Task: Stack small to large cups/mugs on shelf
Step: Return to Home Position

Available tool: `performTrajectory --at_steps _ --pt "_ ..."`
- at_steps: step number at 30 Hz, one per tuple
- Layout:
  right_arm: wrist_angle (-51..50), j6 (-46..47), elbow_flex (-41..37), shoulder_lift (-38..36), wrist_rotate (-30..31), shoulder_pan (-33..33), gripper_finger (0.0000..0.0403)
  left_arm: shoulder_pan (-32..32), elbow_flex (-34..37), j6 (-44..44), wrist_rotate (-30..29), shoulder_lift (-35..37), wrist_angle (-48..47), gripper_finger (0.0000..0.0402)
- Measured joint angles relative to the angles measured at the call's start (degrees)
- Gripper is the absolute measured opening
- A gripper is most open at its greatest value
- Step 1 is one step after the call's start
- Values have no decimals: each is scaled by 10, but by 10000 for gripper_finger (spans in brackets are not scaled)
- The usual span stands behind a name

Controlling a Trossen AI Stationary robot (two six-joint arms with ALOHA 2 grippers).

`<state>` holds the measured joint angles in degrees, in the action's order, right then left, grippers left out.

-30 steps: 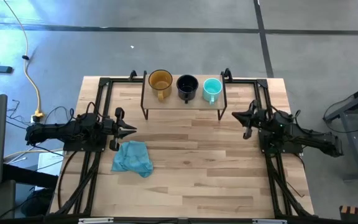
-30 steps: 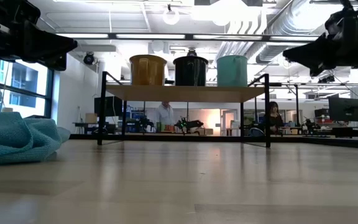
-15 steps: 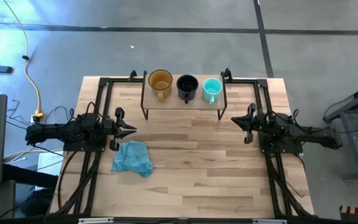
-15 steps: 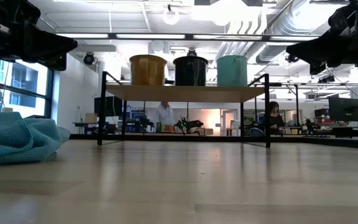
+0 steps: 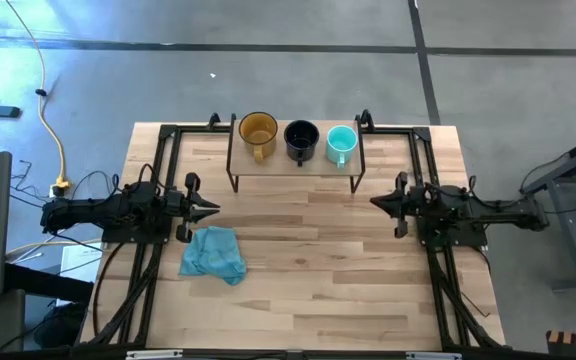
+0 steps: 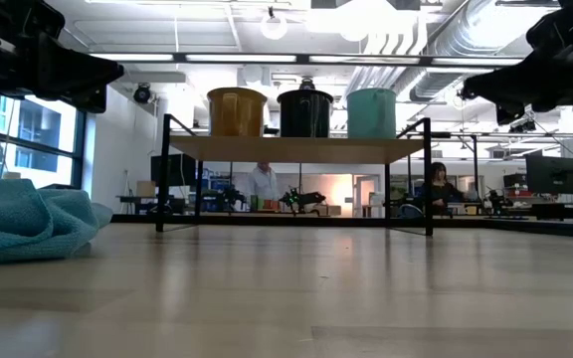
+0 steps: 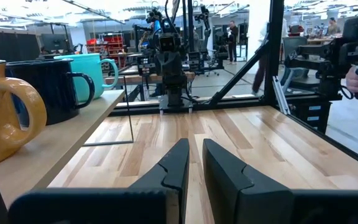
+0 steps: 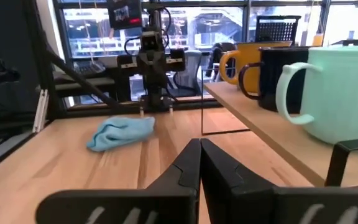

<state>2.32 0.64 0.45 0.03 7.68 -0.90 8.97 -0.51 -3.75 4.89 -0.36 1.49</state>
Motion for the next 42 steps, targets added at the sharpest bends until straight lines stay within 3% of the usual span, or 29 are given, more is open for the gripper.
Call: performTrajectory --at_steps 8,14,30,37,42 --pt "-5 4 0 0 -25 -8 0 0 0 0 0 0 0 37" --pt "-16 25 0 1 -82 -8 0 0 0 0 0 0 0 37" --pt "-19 71 1 22 -82 -8 0 0 0 0 0 0 0 37" --pt "-20 -54 1 37 -81 -8 0 0 0 0 0 0 0 37" --pt "-20 -69 1 50 -81 -6 0 0 0 0 0 0 0 37"
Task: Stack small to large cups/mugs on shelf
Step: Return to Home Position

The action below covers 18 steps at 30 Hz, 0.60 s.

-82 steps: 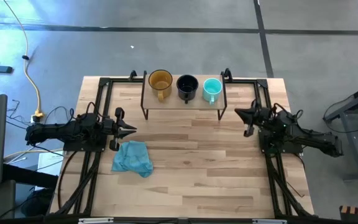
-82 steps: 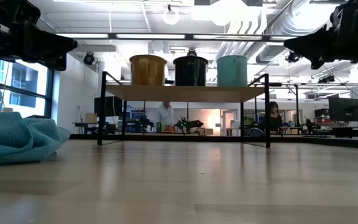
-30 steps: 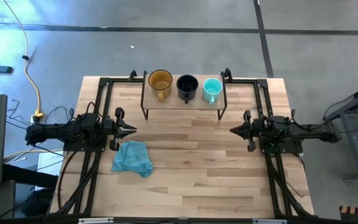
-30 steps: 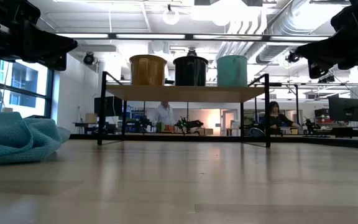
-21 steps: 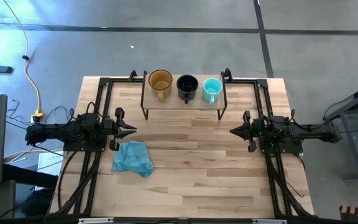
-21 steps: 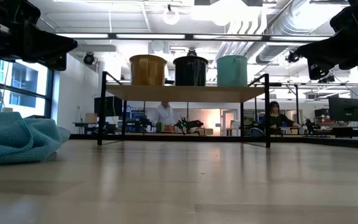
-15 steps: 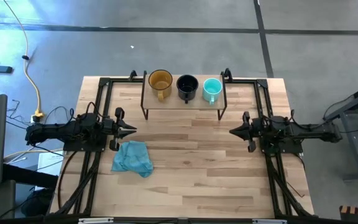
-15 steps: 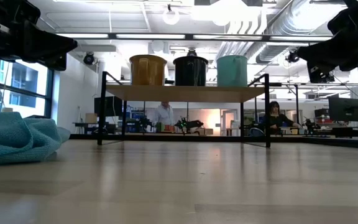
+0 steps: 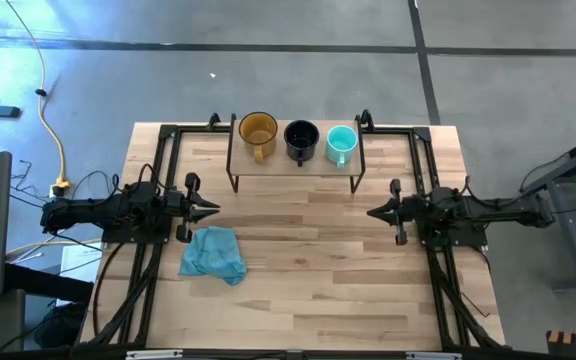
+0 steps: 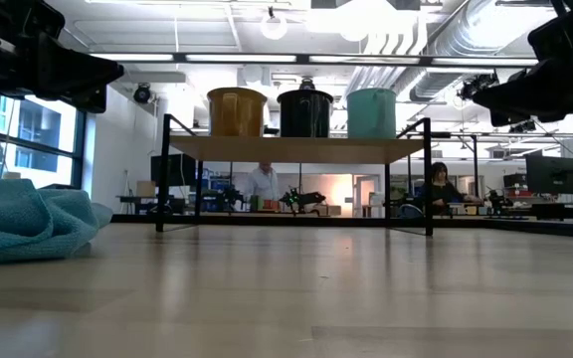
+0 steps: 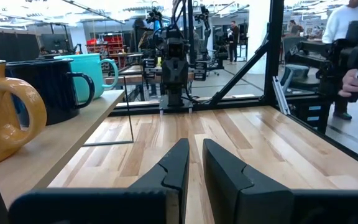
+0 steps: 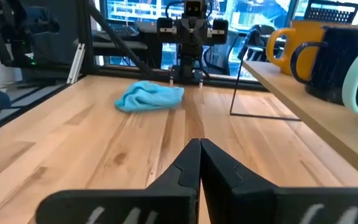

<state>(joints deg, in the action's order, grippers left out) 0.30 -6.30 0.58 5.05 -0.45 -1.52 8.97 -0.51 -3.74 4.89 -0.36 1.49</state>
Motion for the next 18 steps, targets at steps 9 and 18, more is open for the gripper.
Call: performTrajectory --at_steps 9,18 --pt "0 4 0 6 0 0 0 0 0 0 0 0 0 37" --pt "0 7 0 6 1 0 0 0 0 0 0 0 0 37"
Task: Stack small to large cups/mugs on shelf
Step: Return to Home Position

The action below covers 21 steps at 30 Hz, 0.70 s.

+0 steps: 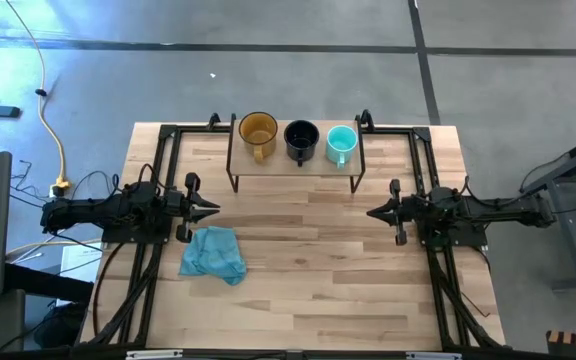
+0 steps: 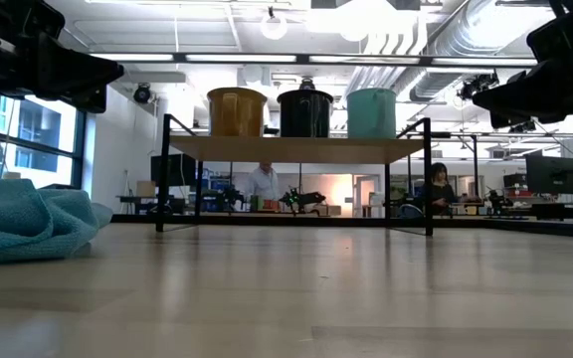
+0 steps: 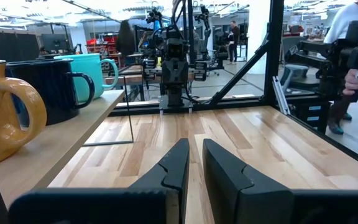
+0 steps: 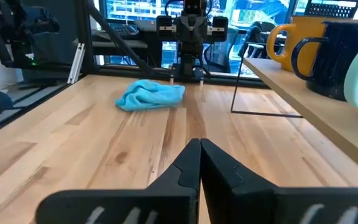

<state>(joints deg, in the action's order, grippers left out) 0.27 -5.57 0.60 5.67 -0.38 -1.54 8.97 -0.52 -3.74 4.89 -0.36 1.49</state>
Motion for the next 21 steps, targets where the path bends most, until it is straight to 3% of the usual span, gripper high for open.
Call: performTrajectory --at_steps 5,9,15,21 --pt "36 20 0 -2 -1 0 0 0 0 0 0 0 0 37" --pt "40 -36 18 -26 -28 -1 0 0 0 0 0 0 0 37" --pt "-65 -65 55 -53 3 -1 0 0 0 0 0 0 0 37" --pt "-72 -59 60 -55 4 -1 0 0 0 0 0 0 0 37"
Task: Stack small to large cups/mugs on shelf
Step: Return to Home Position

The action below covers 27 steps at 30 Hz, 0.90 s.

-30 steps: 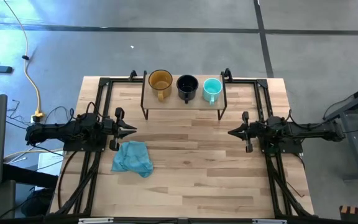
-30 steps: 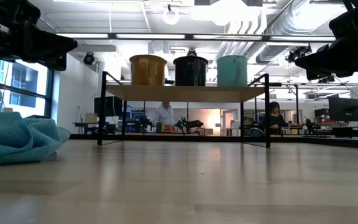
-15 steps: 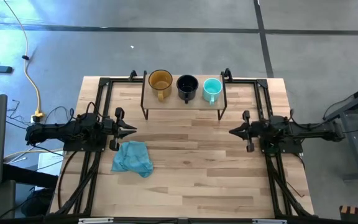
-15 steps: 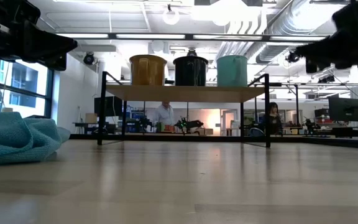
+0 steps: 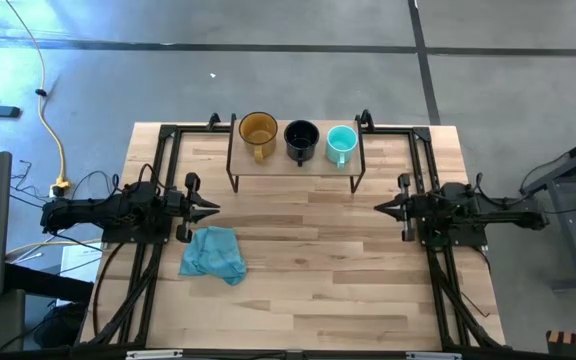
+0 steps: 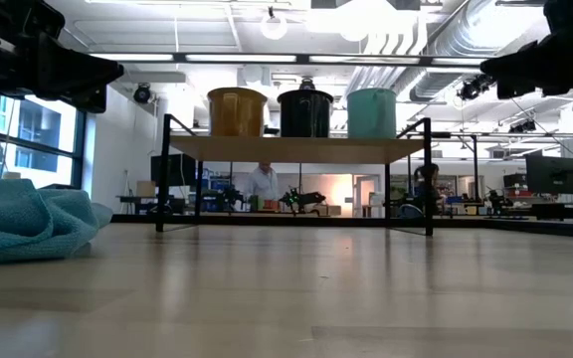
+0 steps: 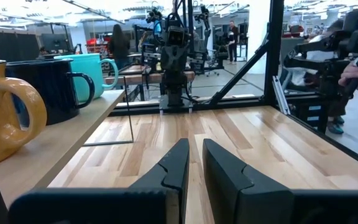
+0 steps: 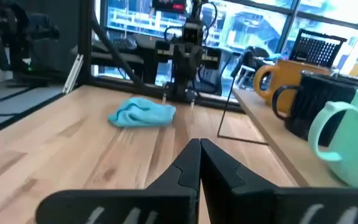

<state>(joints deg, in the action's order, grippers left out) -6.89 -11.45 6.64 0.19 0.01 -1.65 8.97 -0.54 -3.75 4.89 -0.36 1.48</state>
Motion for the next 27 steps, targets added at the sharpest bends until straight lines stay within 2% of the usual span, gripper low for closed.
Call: performTrajectory --at_steps 20,27 --pt "-8 -11 -1 0 35 0 0 0 0 0 0 0 0 37" --pt "86 5 -61 3 42 0 0 0 0 0 0 0 0 37"
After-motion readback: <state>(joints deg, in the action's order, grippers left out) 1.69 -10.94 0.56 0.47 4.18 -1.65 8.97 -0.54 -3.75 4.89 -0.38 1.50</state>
